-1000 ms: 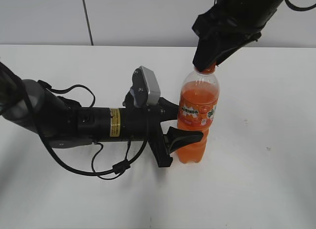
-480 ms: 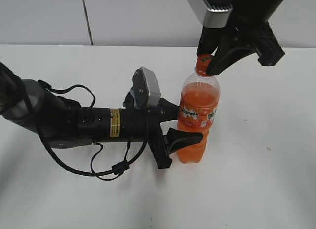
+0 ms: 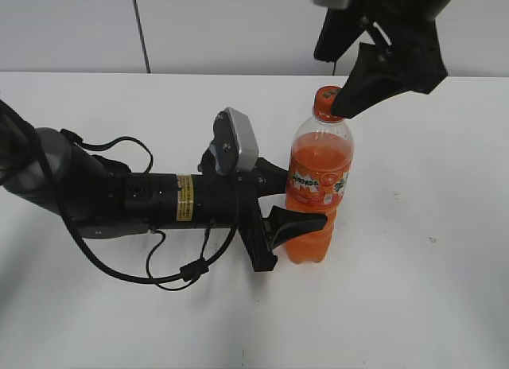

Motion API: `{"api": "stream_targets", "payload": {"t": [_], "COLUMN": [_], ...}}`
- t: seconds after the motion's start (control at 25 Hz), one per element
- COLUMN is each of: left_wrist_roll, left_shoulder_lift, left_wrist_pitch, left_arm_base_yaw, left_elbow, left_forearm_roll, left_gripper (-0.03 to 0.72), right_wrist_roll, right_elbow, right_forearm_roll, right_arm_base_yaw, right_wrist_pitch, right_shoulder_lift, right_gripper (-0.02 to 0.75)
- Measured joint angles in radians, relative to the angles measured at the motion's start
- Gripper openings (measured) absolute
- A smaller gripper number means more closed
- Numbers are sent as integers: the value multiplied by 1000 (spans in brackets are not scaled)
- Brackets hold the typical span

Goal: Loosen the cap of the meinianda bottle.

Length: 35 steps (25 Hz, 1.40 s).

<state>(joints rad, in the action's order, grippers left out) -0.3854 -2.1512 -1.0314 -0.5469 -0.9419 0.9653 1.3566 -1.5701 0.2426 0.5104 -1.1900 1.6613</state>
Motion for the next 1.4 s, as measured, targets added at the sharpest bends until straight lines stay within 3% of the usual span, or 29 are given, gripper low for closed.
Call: {"api": "stream_targets", "payload": {"t": [0.08,0.16,0.4,0.52,0.8,1.08,1.16,1.28,1.4], "left_wrist_roll": [0,0,-1,-1,-1,-3,-3,-3,-2], "left_shoulder_lift": [0,0,0,0,0,0,0,0,0], "left_wrist_pitch": [0,0,0,0,0,0,0,0,0], "left_arm_base_yaw": [0,0,0,0,0,0,0,0,0], "left_elbow": [0,0,0,0,0,0,0,0,0], "left_forearm_roll": [0,0,0,0,0,-2,-2,-2,0], "left_gripper": [403,403,403,403,403,403,403,403,403], "right_wrist_roll": [-97,-219,-1132,-1288,-1331,-1313,-1265,-1047,-561], "right_elbow": [0,0,0,0,0,0,0,0,0], "right_forearm_roll": [4,6,-13,-18,-19,-8,-5,0,2], "right_arm_base_yaw": [0,0,0,0,0,0,0,0,0], "right_wrist_pitch": [-5,-17,-24,-24,-22,-22,-22,-23,-28], "right_shoulder_lift": [-27,-51,-65,-45,21,45,45,45,45], "right_gripper": [602,587,518,512,491,293,279,278,276]}}
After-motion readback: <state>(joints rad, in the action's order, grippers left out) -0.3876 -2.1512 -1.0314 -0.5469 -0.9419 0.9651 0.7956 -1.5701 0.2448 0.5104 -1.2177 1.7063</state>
